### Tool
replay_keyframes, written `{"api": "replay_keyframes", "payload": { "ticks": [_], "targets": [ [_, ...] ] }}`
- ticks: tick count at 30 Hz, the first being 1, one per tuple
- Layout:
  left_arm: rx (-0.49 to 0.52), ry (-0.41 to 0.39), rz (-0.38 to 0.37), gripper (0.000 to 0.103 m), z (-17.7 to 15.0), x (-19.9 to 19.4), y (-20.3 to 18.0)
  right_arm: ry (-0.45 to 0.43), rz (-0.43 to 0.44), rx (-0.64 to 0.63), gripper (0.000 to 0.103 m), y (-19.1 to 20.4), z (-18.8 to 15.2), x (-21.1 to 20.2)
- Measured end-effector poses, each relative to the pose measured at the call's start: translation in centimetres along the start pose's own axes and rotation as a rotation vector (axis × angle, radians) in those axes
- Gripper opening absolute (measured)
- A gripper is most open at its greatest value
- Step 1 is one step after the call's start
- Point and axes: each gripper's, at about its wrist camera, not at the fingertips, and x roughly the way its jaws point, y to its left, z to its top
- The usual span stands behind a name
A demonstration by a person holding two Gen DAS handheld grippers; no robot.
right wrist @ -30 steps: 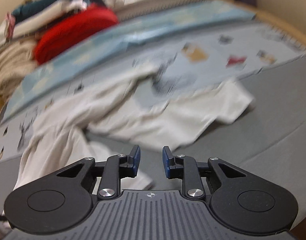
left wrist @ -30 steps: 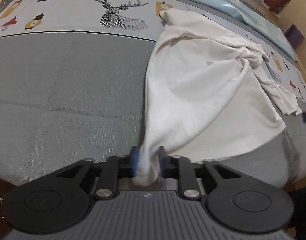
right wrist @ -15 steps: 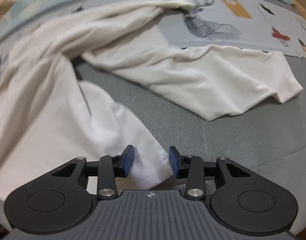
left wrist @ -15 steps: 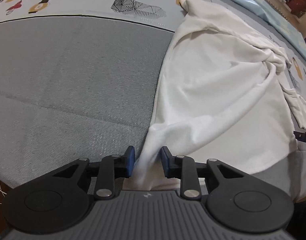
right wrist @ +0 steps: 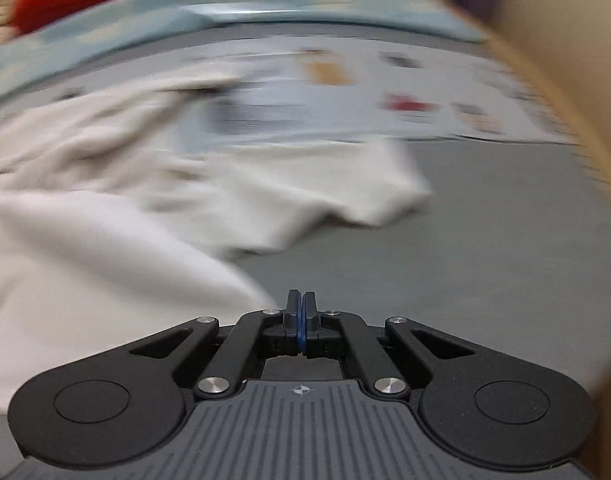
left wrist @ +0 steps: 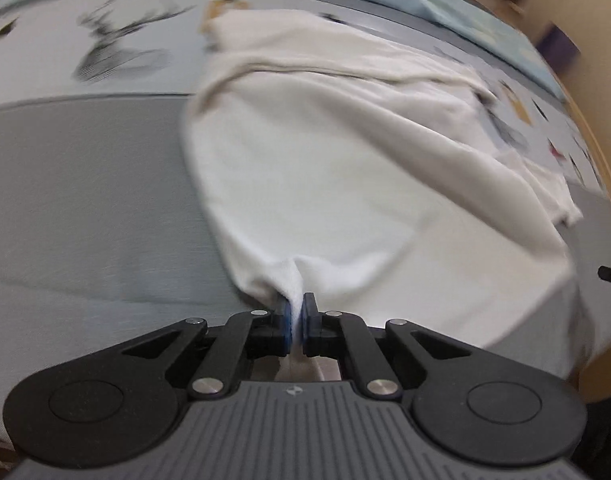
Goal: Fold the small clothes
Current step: 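Lift and pull the shirt edges apart with both grippers to spread it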
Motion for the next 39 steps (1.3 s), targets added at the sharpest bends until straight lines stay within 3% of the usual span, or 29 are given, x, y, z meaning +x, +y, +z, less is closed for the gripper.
{"api": "replay_keyframes", "payload": {
  "ticks": [3,7,10,13,16,18,19,21,24,28,29,30,32,34,35,37,39],
  "targets": [
    [0.056,0.008,-0.011,0.005,-0.3,0.2,-1.7,0.077,-0.028,0.160,0.000,-5.8,-1.5,0.3],
    [0.045,0.035,0.070,0.005,-1.2,-0.1,0.2,0.024,0.136,0.228,0.000,-8.3,-2.6,-0.9],
    [0.003,0.065,0.162,0.005,-1.6,-0.5,3.2,-0.027,0.226,0.209,0.002,-6.7,-2.2,-1.5],
    [-0.025,0.110,0.275,0.005,-2.4,-0.8,6.5,-0.011,0.265,0.195,0.017,-4.4,-1.4,-1.0],
    [-0.077,0.129,0.188,0.005,-3.0,-1.2,8.9,0.041,0.283,0.166,0.024,-1.3,-0.2,0.4],
    [-0.086,0.117,0.120,0.008,-3.2,-1.8,9.5,0.063,0.320,0.128,0.037,1.0,0.5,0.9],
    [-0.084,0.109,0.111,0.012,-3.1,-1.9,9.5,0.081,0.339,0.099,0.040,2.1,0.7,1.2],
    [-0.097,0.089,0.113,0.033,-3.0,-2.1,10.0,0.113,0.384,0.027,0.044,4.6,0.8,1.4],
    [-0.146,0.082,0.139,0.034,-2.7,-1.8,10.8,0.139,0.392,-0.080,0.048,7.8,0.6,1.5],
    [-0.198,0.081,0.163,0.034,-2.1,-1.2,10.9,0.208,0.327,-0.132,0.044,10.1,-0.2,2.6],
    [-0.202,0.081,0.161,0.034,-2.0,-1.1,10.7,0.225,0.314,-0.150,0.018,10.3,-0.5,2.9],
    [-0.202,0.079,0.163,0.033,-1.8,-0.9,10.5,0.233,0.304,-0.184,0.003,10.7,-0.7,2.9],
    [-0.193,0.085,0.166,0.032,-1.5,-0.2,9.8,0.192,0.295,-0.229,0.002,10.7,-1.0,2.2],
    [-0.168,0.097,0.165,0.017,-1.8,0.2,9.0,0.147,0.283,-0.223,0.001,9.7,-0.8,1.5],
    [-0.145,0.105,0.156,0.003,-1.6,0.6,8.3,0.126,0.250,-0.208,0.001,8.5,-0.8,1.3],
    [-0.084,0.114,0.137,0.000,-1.4,1.4,6.5,0.105,0.160,-0.155,0.001,5.7,-0.6,1.1],
    [-0.005,0.108,0.110,0.000,-1.2,1.7,4.3,0.152,0.161,-0.098,0.001,2.7,-1.0,1.4]
  ]
}}
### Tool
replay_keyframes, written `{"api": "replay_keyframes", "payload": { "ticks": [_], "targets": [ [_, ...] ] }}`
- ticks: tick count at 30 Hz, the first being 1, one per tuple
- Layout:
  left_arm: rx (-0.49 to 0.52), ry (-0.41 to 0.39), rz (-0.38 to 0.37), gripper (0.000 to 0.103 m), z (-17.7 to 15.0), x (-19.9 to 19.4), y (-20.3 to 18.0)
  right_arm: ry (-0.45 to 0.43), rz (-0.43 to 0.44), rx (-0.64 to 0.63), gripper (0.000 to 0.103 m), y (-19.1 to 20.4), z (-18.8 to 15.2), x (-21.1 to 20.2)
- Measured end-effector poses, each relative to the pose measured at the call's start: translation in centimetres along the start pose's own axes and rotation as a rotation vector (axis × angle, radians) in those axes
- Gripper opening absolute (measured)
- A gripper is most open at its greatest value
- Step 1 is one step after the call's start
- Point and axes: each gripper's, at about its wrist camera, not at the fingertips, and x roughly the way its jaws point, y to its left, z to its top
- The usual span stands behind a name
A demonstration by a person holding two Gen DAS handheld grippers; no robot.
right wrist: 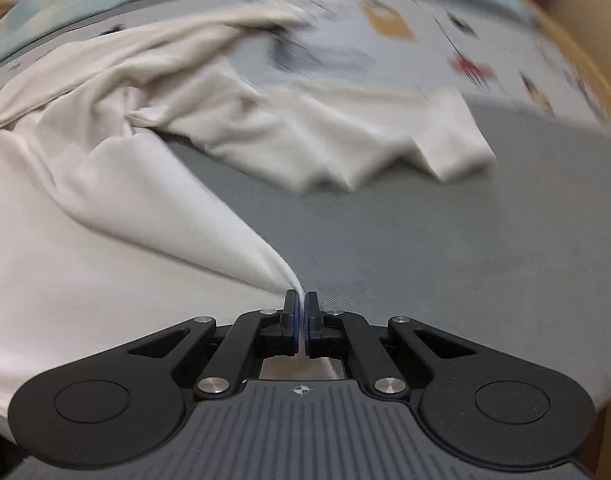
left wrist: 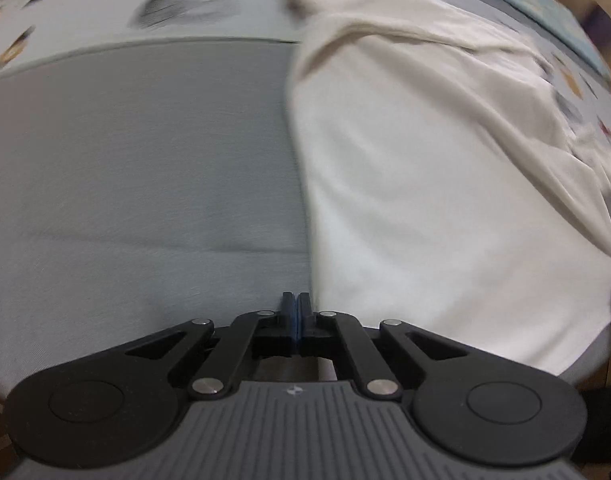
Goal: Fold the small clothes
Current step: 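Lift and pull the shirt edges apart with both grippers to spread it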
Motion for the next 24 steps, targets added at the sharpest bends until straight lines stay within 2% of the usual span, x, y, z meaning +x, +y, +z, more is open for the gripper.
{"api": "replay_keyframes", "payload": {
  "ticks": [4,7,8,9,11,15,16,17,20,22,24],
  "targets": [
    [0.083,-0.008,-0.024,0.000,0.1,0.2,-2.9,0.035,0.011,0.002,0.001,-3.0,-2.1,-0.8],
    [0.035,0.005,-0.029,0.002,0.5,0.3,-2.5,0.061,0.057,-0.032,0.002,-2.7,-3.6,-1.3],
    [0.005,0.009,-0.051,0.008,0.7,0.3,-1.9,0.064,0.071,-0.046,0.002,-2.3,-3.8,-1.2],
    [-0.023,0.014,-0.072,0.021,0.7,0.1,-1.2,0.057,0.067,-0.066,0.003,-1.8,-4.0,-1.3],
    [-0.048,0.033,-0.098,0.034,0.7,0.2,-0.4,0.051,0.051,-0.094,0.004,-1.0,-4.1,-1.3],
    [0.013,0.093,-0.107,0.034,-0.1,0.7,-1.3,0.068,0.030,-0.099,0.010,-0.5,-3.6,-0.7],
    [0.051,0.095,-0.095,0.029,-0.4,0.8,-1.8,0.071,0.027,-0.099,0.010,-0.5,-3.6,-0.5],
    [0.097,0.088,-0.076,0.008,-0.6,0.8,-2.3,0.075,0.026,-0.100,0.010,-0.3,-3.7,-0.5],
    [0.173,0.055,-0.039,0.004,-0.5,0.6,-2.8,0.082,0.026,-0.110,0.010,0.2,-3.6,0.0],
    [0.167,0.009,0.087,0.003,-0.2,0.4,-1.9,0.091,0.052,-0.123,0.010,0.8,-3.7,0.0],
    [0.129,-0.009,0.237,0.003,0.2,0.3,-0.2,0.107,0.142,-0.148,0.002,1.7,-3.9,-0.1]
  ]
}}
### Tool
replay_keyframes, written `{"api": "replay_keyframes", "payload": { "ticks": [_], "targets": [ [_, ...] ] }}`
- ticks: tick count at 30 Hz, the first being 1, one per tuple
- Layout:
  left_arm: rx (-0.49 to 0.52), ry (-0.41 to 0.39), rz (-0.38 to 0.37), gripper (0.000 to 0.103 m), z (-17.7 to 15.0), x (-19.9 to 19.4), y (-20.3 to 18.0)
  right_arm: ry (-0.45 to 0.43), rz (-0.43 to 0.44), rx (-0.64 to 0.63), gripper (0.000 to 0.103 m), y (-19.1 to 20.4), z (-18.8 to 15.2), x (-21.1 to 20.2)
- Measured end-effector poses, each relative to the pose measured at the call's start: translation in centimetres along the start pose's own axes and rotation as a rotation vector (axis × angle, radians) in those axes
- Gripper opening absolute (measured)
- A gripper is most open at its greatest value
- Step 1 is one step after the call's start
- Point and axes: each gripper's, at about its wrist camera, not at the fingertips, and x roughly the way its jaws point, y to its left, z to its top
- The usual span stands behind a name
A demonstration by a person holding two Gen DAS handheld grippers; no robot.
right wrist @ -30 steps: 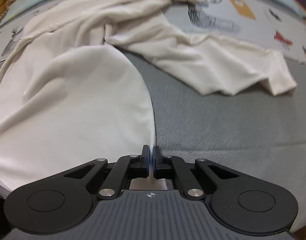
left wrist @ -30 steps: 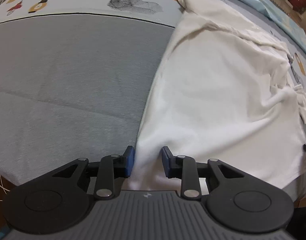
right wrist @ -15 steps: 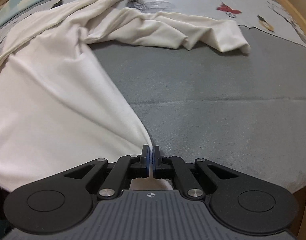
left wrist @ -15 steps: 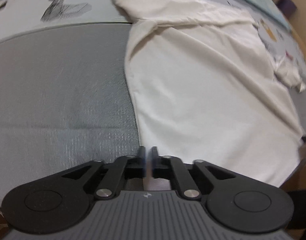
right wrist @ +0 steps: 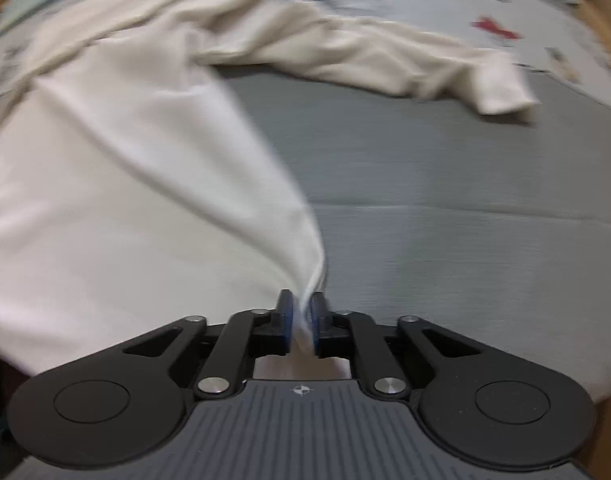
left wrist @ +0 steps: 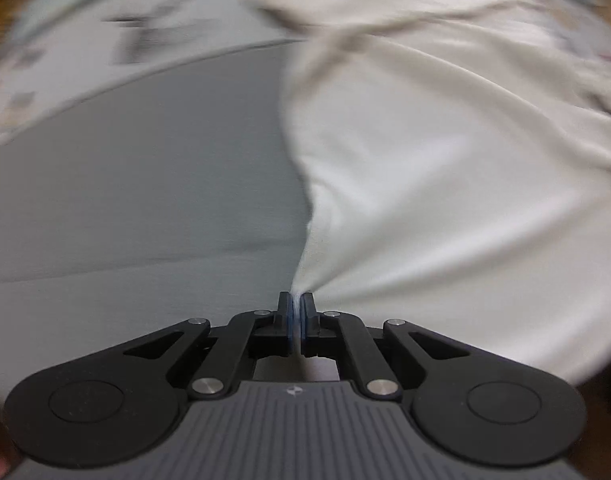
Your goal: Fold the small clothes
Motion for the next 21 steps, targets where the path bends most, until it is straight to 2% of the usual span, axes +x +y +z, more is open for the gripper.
{"api": "replay_keyframes", "payload": {
  "ticks": [1,3,5,7,9,11,13,14,15,16,17,21],
  "targets": [
    [-0.013,0.006,0.023,0.003,0.1,0.1,0.6,0.014,0.059,-0.028,0.002,0.6,-0.1,0.1],
    [-0.045,0.034,-0.041,0.006,0.2,0.4,1.4,0.043,0.131,-0.121,0.002,2.4,-0.5,0.3],
    [-0.050,-0.001,-0.048,0.007,0.5,-0.2,1.3,0.054,0.086,-0.167,0.002,3.2,-0.6,0.7],
    [-0.037,-0.084,-0.058,0.008,1.1,-1.5,0.6,0.037,0.066,-0.113,0.003,2.5,-0.1,0.5],
    [-0.056,-0.126,-0.130,0.008,1.5,-2.2,0.2,-0.058,0.036,-0.027,0.003,1.0,0.7,-0.8],
    [-0.063,-0.120,-0.211,0.009,1.8,-2.0,-0.5,-0.174,-0.001,0.089,0.003,-0.9,1.4,-2.5],
    [-0.038,-0.058,-0.274,0.023,2.3,-1.0,-1.6,-0.271,-0.007,0.231,0.003,-3.2,1.8,-4.0],
    [-0.011,-0.006,-0.279,0.044,2.3,-0.1,-2.2,-0.322,-0.008,0.310,0.003,-4.4,1.9,-4.7],
    [0.032,0.067,-0.256,0.052,2.0,1.0,-3.1,-0.367,-0.012,0.368,0.003,-5.3,1.9,-5.2],
    [0.086,0.107,-0.216,0.052,1.5,1.7,-3.9,-0.410,-0.013,0.415,0.004,-6.2,1.9,-5.6],
    [0.132,0.092,-0.185,0.053,1.5,1.6,-4.6,-0.445,-0.011,0.451,0.004,-6.8,1.9,-6.0],
    [0.066,0.011,-0.181,0.053,3.0,0.6,-4.5,-0.567,0.024,0.529,0.004,-8.3,3.1,-6.9]
  ]
}}
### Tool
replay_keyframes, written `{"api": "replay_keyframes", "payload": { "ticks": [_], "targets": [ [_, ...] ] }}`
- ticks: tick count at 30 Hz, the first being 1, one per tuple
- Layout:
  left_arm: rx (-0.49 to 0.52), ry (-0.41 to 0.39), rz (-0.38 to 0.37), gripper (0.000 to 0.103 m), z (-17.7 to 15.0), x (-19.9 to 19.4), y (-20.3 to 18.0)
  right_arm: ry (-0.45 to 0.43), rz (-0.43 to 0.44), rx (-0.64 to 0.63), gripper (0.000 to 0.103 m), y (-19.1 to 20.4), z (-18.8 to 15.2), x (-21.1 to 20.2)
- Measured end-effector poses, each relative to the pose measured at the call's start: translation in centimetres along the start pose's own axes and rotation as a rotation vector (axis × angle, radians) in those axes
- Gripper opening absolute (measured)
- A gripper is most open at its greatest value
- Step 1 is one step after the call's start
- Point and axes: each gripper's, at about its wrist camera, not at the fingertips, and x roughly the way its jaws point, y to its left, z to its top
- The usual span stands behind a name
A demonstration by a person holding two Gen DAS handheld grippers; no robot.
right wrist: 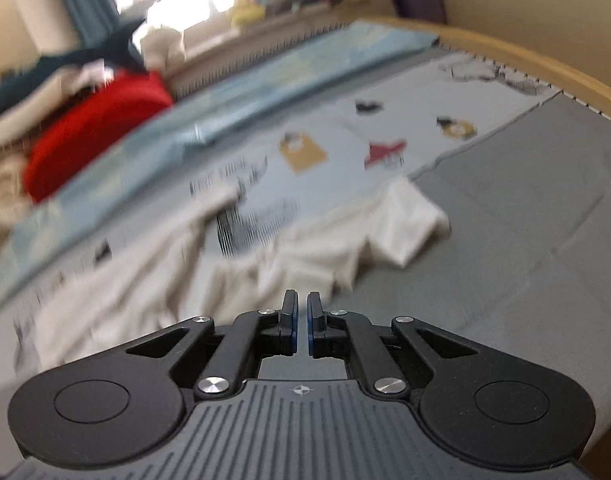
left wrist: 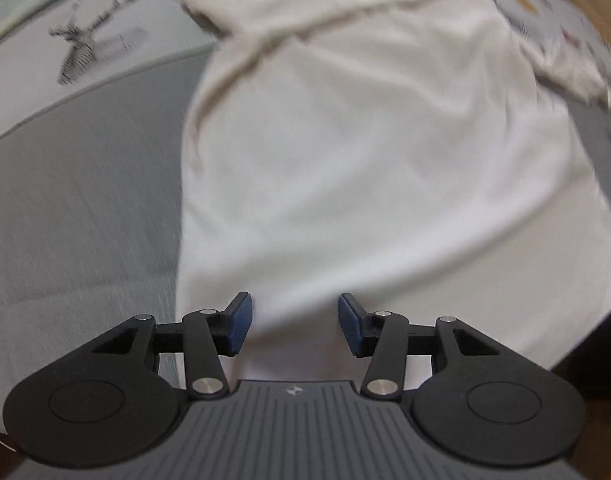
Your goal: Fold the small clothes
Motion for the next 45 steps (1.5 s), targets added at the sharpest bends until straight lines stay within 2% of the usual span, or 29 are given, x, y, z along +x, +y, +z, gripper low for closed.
{"api": "replay_keyframes", "payload": {
  "ticks": [4,5,6,9,15,18,19,20,22,23,26,28,29,34,36,38,40,41,42,44,45],
  "targets": [
    [-0.066,-0.028,-0.010,0.053,2.0,-0.6,0.8,0.001,0.030,0.078,0.005,-0.2,3.2,3.8],
    [-0.071,-0.025,-0.011,0.053,2.1,-0.6,0.8,0.011,0.032,0.102,0.010,-0.3,3.8,5.1],
    [-0.072,-0.022,-0.010,0.053,2.4,-0.3,0.8,0.027,0.040,0.125,0.022,-0.4,4.4,6.6],
    [-0.070,-0.016,-0.012,0.053,2.6,-0.1,0.9,0.068,0.021,0.166,0.040,-0.5,5.1,10.4],
    [-0.075,-0.004,0.009,0.053,2.6,-0.2,1.0,0.098,-0.057,0.312,0.044,-2.8,5.3,17.1],
    [-0.082,-0.010,0.023,0.053,3.3,-0.1,0.9,0.118,-0.115,0.317,0.044,-3.0,6.0,19.5],
    [-0.083,-0.011,0.029,0.053,3.6,0.0,0.8,0.109,-0.135,0.298,0.043,-2.8,6.4,19.9],
    [-0.083,-0.012,0.035,0.053,3.9,0.0,0.7,0.108,-0.172,0.262,0.037,-2.4,6.7,20.3],
    [-0.077,-0.017,0.052,0.053,4.5,0.2,0.3,0.109,-0.258,0.194,0.016,-1.5,7.2,21.0],
    [-0.078,-0.020,0.057,0.053,4.8,0.3,0.1,0.117,-0.303,0.158,0.000,-1.2,7.4,21.3],
    [-0.087,-0.032,0.060,0.053,5.7,0.3,-0.6,0.117,-0.338,0.080,0.000,-1.0,7.8,21.6],
    [-0.085,-0.037,0.063,0.053,6.0,0.3,-1.1,0.058,-0.328,0.101,0.000,-1.6,8.9,20.6],
    [-0.082,-0.040,0.062,0.053,6.2,0.4,-1.3,-0.008,-0.294,0.125,0.000,-2.2,9.8,19.5],
    [-0.078,-0.047,0.054,0.053,6.6,0.4,-2.2,-0.463,-0.150,0.198,0.000,-5.7,13.6,11.4],
    [-0.077,-0.048,0.053,0.053,6.7,0.5,-2.4,-0.580,-0.167,0.234,0.000,-8.3,13.8,9.2],
    [-0.073,-0.048,0.052,0.053,6.7,0.5,-2.5,-0.618,-0.236,0.282,0.000,-11.7,13.4,8.7],
    [-0.070,-0.048,0.048,0.053,6.7,0.5,-2.5,-0.510,-0.347,0.342,0.000,-15.4,12.9,10.3],
    [-0.071,-0.047,0.048,0.053,6.7,0.5,-2.5,-0.399,-0.403,0.399,0.000,-17.8,12.1,11.8],
    [-0.072,-0.046,0.046,0.053,6.7,0.5,-2.5,-0.340,-0.416,0.460,0.000,-19.7,11.0,12.7],
    [-0.074,-0.048,0.042,0.053,6.8,0.5,-2.5,-0.267,-0.473,0.505,0.000,-22.1,9.3,13.7],
    [-0.076,-0.049,0.039,0.053,6.8,0.5,-2.4,-0.264,-0.483,0.504,0.000,-22.6,8.9,13.7]
  ]
}}
